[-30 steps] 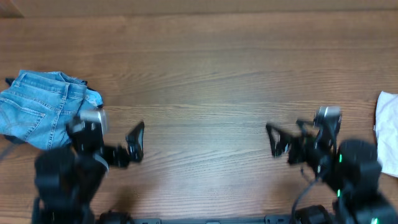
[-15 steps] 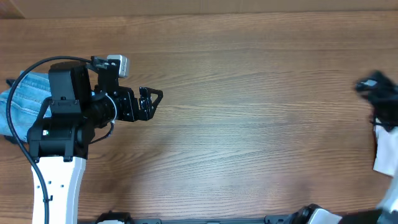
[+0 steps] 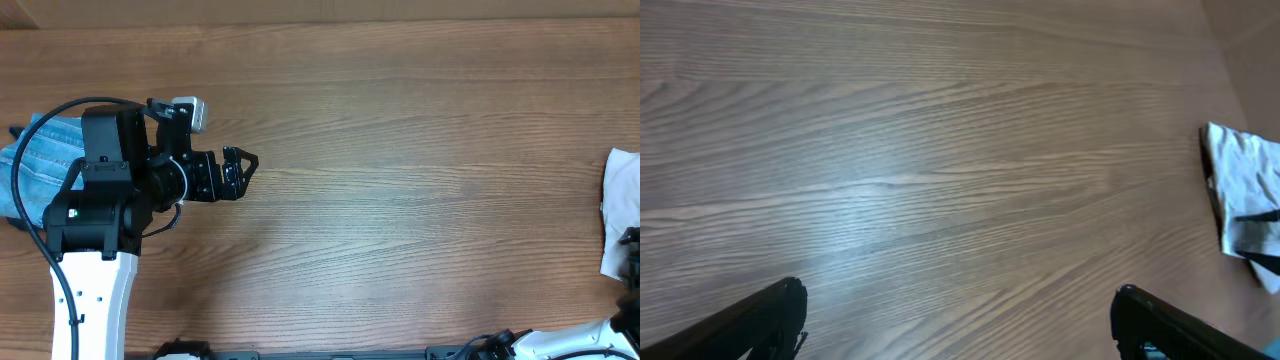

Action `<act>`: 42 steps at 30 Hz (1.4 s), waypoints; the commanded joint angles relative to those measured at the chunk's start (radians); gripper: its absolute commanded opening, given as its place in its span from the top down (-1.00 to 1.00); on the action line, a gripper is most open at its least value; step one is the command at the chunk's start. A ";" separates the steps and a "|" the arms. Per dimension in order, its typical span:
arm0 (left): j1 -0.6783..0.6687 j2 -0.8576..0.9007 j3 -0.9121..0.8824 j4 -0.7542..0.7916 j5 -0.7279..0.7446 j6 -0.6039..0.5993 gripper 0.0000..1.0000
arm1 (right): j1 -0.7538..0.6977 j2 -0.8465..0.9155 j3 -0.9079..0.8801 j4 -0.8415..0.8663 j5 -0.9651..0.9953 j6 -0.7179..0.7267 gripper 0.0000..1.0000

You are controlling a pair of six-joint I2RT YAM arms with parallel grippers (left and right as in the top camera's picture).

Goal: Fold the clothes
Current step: 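Grasp the beige shorts at the right edge with the right gripper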

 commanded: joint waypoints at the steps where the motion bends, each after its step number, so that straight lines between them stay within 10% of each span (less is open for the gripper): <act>1: 0.004 -0.002 0.026 -0.001 -0.025 0.019 -1.00 | 0.002 -0.008 -0.027 0.039 -0.013 0.005 0.07; 4: 0.004 -0.002 0.026 0.000 -0.025 0.019 -1.00 | 0.006 -0.049 0.036 0.013 -0.270 -0.047 0.92; 7: 0.004 -0.002 0.026 0.002 -0.025 0.019 -1.00 | 0.039 -0.219 0.109 -0.038 -0.414 -0.047 0.92; 10: 0.004 -0.002 0.026 0.000 -0.025 0.019 -1.00 | 0.098 -0.345 0.114 -0.067 -0.164 0.038 0.92; 11: 0.004 -0.002 0.026 0.001 -0.025 0.019 -1.00 | 0.119 -0.335 0.100 -0.075 -0.123 0.046 0.74; 12: 0.004 -0.002 0.026 0.001 -0.026 0.019 -1.00 | 0.144 -0.310 0.074 -0.074 -0.108 0.043 0.14; 16: 0.004 -0.002 0.026 0.003 -0.029 0.019 -1.00 | 0.175 -0.200 0.013 -0.048 0.085 0.083 -0.74; 26: 0.004 -0.002 0.026 -0.015 -0.033 0.019 -1.00 | 0.047 0.055 0.011 0.048 0.117 0.086 -1.00; 27: 0.004 -0.002 0.026 -0.015 -0.033 0.019 -1.00 | 0.047 0.060 0.011 0.063 0.105 0.068 -0.82; 30: 0.004 -0.002 0.026 -0.015 -0.033 0.019 -1.00 | 0.048 0.055 0.016 0.101 0.010 0.010 0.92; 37: 0.004 -0.002 0.026 -0.006 -0.032 0.019 -1.00 | 0.086 -0.224 0.039 0.003 -0.563 0.015 0.92; 42: 0.004 -0.002 0.026 -0.006 -0.032 0.019 -1.00 | 0.386 -0.538 0.045 0.079 -0.760 -0.124 0.92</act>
